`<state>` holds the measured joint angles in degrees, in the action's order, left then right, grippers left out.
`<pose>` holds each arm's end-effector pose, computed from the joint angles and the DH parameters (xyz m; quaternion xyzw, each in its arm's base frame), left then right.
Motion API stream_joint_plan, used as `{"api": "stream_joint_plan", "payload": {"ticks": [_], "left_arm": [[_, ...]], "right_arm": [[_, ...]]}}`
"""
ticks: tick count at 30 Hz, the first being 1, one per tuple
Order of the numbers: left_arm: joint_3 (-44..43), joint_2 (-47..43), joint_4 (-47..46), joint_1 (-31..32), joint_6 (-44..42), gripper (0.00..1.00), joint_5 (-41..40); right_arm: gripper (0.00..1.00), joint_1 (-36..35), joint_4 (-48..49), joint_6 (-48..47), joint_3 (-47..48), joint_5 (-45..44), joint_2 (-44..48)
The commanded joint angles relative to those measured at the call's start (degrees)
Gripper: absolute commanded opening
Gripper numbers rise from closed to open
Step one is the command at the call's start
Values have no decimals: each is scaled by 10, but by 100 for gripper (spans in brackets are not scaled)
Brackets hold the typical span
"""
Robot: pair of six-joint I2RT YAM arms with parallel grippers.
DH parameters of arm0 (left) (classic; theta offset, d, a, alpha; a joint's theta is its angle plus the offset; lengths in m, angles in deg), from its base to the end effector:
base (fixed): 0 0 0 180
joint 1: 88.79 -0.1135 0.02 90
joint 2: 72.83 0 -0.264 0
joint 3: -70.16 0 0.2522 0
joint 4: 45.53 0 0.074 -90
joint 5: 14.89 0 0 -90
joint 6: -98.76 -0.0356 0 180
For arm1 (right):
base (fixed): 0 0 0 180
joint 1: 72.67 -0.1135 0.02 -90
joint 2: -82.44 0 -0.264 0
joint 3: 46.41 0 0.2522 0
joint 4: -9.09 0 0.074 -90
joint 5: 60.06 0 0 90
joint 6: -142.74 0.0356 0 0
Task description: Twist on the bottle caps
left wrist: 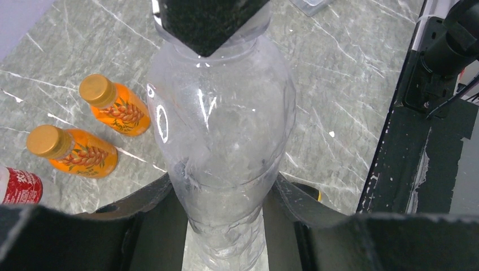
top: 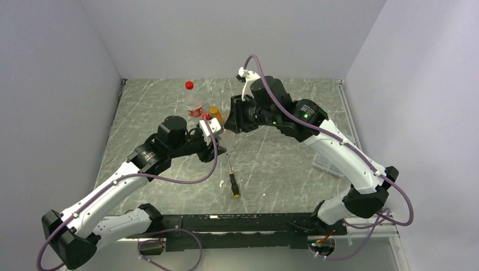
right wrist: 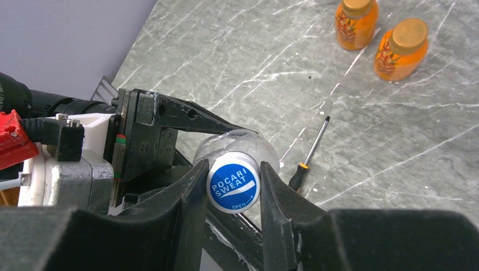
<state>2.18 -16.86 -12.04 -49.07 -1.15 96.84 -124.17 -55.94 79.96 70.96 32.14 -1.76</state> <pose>0.1597 -0.1498 0.3456 0.4370 0.6922 -0.2928 0.4942 0.1841 0.2337 0.4563 -0.1929 0.8524 0.3211 0.3650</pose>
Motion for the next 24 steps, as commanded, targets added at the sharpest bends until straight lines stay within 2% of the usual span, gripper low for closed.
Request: {"api": "stream_joint_plan", "payload": {"ticks": [1,3,4,5,9,15,24], "left_arm": [[-8,-11,-29,-1,24,59,-43],[-5,-17,-30,-1,35,81,-71],[-3,-21,-33,-1,40,97,-87],[-1,-26,-35,-1,43,99,-104],[3,-41,-35,-1,49,99,-174],[0,-28,-24,-8,58,100,-281],[-6,-18,-20,-50,75,100,-300]], "right_arm": [[7,1,-26,-12,34,-42,-6],[6,9,-37,-21,39,-55,-7],[6,15,-42,-25,38,-64,-6],[5,20,-49,-28,36,-76,-6],[5,59,-65,-45,18,-126,2],[5,116,-25,-82,-22,-172,-7],[6,167,44,-122,-35,-165,-68]]}}
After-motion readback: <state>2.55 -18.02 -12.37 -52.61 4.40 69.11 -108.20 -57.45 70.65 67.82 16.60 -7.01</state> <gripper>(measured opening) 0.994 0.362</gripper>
